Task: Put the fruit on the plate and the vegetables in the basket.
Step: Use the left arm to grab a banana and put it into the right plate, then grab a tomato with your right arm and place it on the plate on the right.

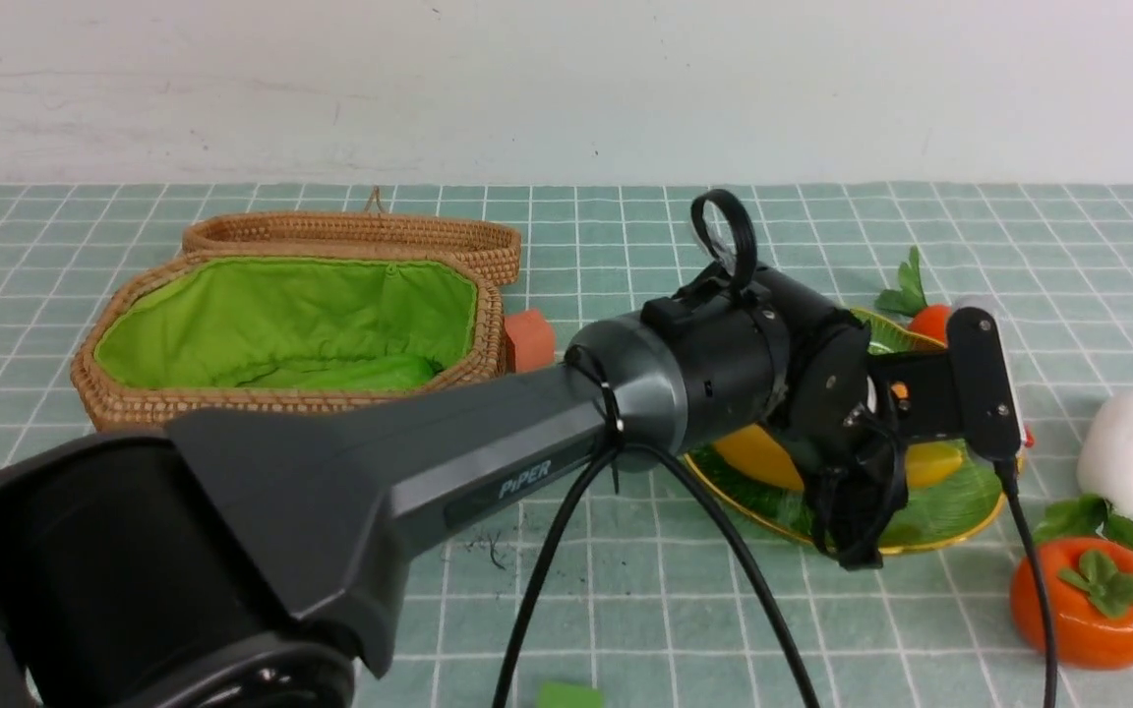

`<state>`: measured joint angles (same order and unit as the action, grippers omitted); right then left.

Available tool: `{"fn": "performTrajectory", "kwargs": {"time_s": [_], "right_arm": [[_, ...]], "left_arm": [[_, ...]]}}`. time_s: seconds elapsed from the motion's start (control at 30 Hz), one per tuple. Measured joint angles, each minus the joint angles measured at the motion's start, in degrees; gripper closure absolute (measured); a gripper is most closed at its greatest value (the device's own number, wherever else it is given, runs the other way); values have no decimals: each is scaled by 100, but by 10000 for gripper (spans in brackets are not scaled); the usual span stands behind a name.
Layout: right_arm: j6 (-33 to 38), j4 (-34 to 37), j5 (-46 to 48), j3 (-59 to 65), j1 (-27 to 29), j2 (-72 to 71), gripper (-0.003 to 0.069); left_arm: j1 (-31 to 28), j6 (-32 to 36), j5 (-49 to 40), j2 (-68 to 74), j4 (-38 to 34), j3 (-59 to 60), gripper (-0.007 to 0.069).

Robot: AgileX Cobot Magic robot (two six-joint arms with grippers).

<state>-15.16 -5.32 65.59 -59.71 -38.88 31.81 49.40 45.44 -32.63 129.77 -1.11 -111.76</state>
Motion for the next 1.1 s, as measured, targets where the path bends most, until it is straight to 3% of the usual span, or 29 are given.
{"fn": "performTrajectory", "kwargs": {"time_s": [0.17,0.33,0.4,0.5,0.77,0.87,0.9,0.93,1.07,1.1], "right_arm": [[0,12,0,0,0,0,445],[0,17,36,0,0,0,445],[0,17,94,0,0,0,445],[0,19,122,0,0,0,445],[0,13,134,0,0,0,445],[0,-12,134,0,0,0,445],[0,-11,134,0,0,0,445],[0,-11,134,0,0,0,445],[-106,-51,122,0,0,0,445],[-116,-51,123,0,0,0,445]], "left_arm": [[0,5,380,39,-242,0,313],[0,5,482,114,-270,0,191],[0,5,482,132,-270,0,110],[0,5,497,132,-272,0,57],[0,-47,303,-141,-415,6,27],[0,-337,-50,-371,-523,6,64],[-18,-929,-425,-670,-571,6,139],[-18,-1000,-468,-703,-571,6,149],[-122,-2819,-1603,-1635,-170,6,471],[-124,-2889,-1664,-1680,-127,6,488]]}}
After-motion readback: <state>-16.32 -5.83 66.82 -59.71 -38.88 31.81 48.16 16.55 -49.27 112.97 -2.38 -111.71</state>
